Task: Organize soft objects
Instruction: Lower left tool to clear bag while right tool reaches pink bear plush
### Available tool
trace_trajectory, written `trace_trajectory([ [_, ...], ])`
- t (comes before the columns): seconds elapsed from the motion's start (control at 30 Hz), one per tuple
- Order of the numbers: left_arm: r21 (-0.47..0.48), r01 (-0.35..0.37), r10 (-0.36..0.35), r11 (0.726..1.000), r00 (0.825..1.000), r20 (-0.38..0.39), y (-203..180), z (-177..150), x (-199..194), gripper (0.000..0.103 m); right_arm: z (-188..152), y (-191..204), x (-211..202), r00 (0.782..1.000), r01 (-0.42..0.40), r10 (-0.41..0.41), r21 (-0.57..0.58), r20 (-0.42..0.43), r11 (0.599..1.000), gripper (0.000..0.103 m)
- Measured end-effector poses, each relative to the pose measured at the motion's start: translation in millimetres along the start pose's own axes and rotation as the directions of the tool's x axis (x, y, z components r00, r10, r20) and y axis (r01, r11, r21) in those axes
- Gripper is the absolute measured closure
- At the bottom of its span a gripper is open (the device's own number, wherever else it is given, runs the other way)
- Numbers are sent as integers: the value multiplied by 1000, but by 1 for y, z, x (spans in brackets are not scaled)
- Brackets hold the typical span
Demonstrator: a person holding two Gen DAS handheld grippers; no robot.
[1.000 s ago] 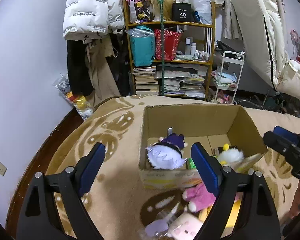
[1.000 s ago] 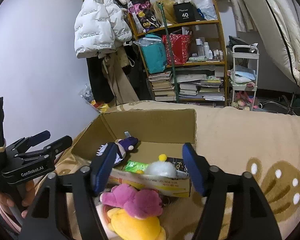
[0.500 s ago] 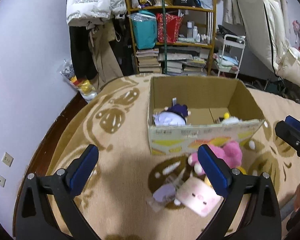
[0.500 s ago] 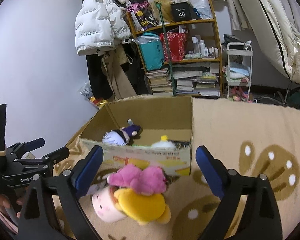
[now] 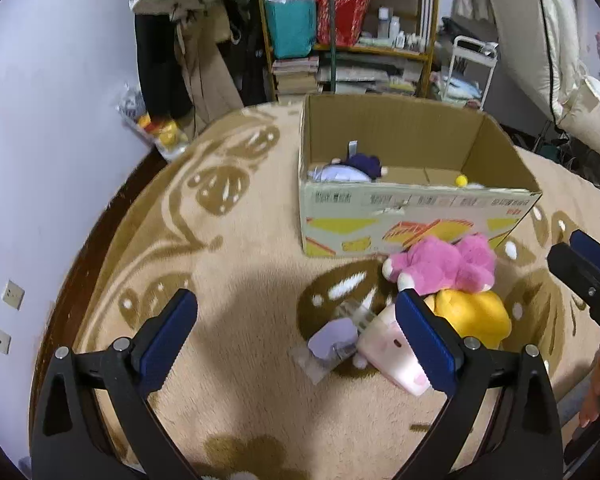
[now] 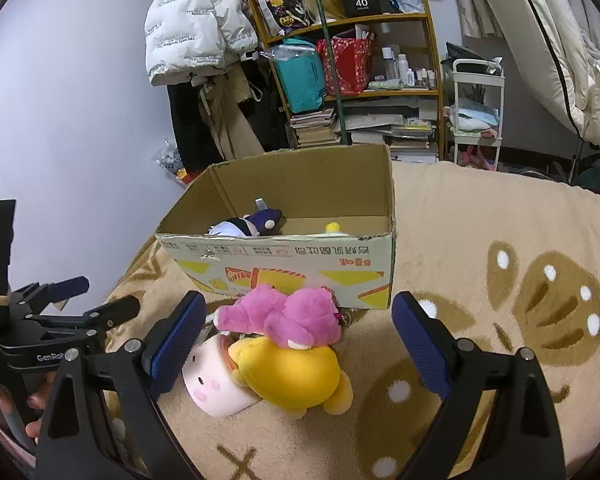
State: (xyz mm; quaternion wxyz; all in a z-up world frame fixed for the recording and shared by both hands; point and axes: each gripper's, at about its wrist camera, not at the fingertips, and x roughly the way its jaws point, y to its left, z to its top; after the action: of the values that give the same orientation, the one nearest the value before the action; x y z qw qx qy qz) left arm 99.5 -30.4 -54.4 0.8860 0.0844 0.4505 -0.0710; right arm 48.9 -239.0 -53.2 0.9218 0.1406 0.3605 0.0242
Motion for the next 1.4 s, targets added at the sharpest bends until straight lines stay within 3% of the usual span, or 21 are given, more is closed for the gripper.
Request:
trace_trajectory([
  [0.97, 67, 9, 3, 998, 984, -181, -11, -10, 51, 4, -2, -7, 57, 994, 59, -58, 10, -93, 998, 5],
  [1.17, 61, 46, -32, 997, 975, -218, -13, -12, 59, 4, -4, -8, 63, 993, 67, -66, 3, -101, 998, 5],
  [1.27, 42, 94, -80, 995, 962, -262, -13, -14, 68, 4, -4, -8, 66, 993, 71, -71, -1, -99, 997, 5],
  [1.4, 29, 104, -92, 994, 954, -286, -12, -16, 75, 4, -4, -8, 70, 992, 77, -77, -3, -100, 997, 5],
])
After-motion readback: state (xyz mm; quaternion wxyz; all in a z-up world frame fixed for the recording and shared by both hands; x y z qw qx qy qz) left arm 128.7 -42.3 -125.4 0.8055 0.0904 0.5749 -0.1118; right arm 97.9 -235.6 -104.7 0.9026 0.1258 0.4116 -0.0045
